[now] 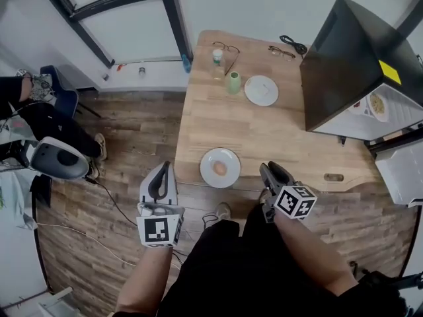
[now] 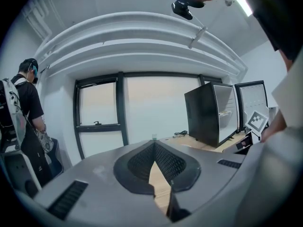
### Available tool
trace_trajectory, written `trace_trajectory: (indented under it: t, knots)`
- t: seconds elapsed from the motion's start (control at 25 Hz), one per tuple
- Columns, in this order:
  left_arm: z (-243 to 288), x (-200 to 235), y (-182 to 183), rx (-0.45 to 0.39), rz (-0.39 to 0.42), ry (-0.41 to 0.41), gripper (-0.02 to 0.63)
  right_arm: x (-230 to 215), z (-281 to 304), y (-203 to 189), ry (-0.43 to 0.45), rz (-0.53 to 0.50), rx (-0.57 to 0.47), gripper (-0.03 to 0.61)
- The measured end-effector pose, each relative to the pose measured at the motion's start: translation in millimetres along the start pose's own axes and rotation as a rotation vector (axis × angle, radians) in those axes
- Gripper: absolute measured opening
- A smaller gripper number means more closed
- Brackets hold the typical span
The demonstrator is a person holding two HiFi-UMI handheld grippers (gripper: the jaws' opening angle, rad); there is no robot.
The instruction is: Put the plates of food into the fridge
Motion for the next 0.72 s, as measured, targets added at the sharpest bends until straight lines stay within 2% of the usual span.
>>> trace_trajectory:
  t: [0.16,0.36,0.48,0.72]
  knots:
    - [-18.9,8.5,-16.3,0.06,0.018,0.011,0.003,6.9,15.3,-57.1,-0.035,0.173,0.088,0.158]
    - [-33.5,18.3,-28.2,0.086,0.043,0.011,0.003,8.9,31.5,-108.0,-0.046,0.263,0.187,0.158]
    - [-35.7,18.5,-34.4,0.109,0.04,0.008,0.003,11.3,40.5,-122.1,-0.034,0.297,0.237,0.16]
    - [-39.5,13.9,-43.2,0.141,0.047,-0.007,0.003,13.8,57.1,-139.5,-0.01,0.414,0.257,0.179]
Point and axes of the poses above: the fingertips, and each gripper's own axes: z forward along the fingers, x to its left, y out of its top, the point moved 3 cm from there along -z, backward along the fingers, and after that the axes turned 9 degrees about -y, right-handed, at the moved point
